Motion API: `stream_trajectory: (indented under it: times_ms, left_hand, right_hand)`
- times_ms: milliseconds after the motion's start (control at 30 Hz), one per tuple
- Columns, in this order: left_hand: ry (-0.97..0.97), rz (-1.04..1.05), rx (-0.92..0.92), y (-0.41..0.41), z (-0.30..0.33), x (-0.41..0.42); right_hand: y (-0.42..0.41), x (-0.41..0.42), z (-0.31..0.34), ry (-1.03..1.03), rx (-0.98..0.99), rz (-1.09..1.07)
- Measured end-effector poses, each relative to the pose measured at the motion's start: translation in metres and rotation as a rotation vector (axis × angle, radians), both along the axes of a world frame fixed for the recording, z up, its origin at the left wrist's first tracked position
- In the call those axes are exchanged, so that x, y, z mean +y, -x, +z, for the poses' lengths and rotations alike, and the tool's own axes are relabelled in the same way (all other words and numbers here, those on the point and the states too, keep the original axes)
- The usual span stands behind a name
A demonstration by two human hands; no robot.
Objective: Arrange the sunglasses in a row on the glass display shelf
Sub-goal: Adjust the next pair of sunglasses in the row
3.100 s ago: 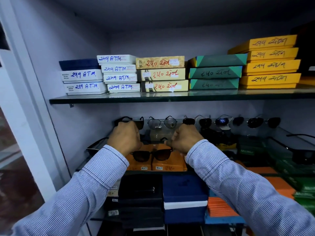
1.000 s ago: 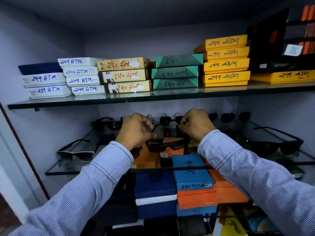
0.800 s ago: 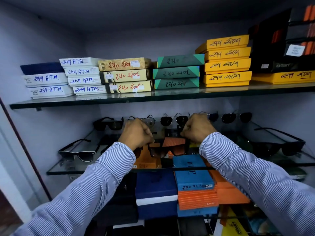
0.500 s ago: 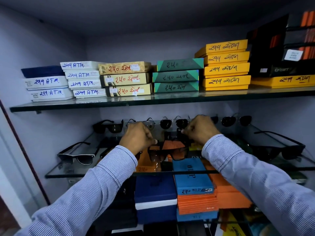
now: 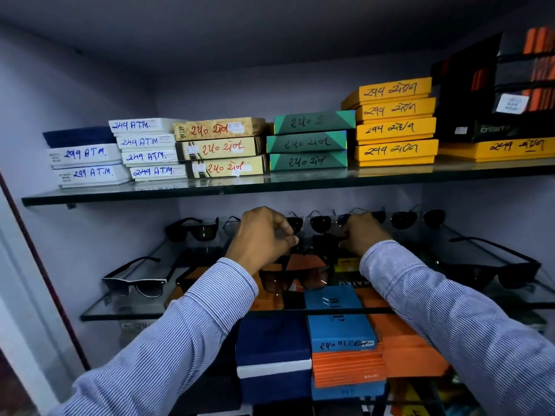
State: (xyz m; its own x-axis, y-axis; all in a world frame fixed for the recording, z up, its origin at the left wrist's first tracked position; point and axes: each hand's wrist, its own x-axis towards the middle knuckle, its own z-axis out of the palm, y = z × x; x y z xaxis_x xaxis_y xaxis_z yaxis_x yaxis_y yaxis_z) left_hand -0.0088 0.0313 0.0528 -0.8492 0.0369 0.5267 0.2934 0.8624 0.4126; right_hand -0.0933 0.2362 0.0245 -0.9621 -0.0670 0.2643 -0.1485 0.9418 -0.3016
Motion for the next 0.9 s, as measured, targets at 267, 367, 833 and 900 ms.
stream_trajectory:
  times_ms: [267,367,833,900]
  left_hand:
    - [-0.017,-0.021,-0.125,0.020,0.005,0.026]
    - [-0.058,0.010,-0.102,0.025,0.002,0.026]
    - [-0.065,0.016,-0.108,0.032,0.004,0.084]
    - [-0.054,0.024,-0.158,0.030,0.001,0.087]
  right_hand:
    - [-0.032,0.028,0.017,0.177,0.250,0.169]
    - [-0.049,0.026,0.029,0.225,0.282,0.259]
    - [-0.045,0.113,0.028,0.313,0.178,-0.072]
    - [-0.037,0.115,0.025,0.242,0.137,-0.086]
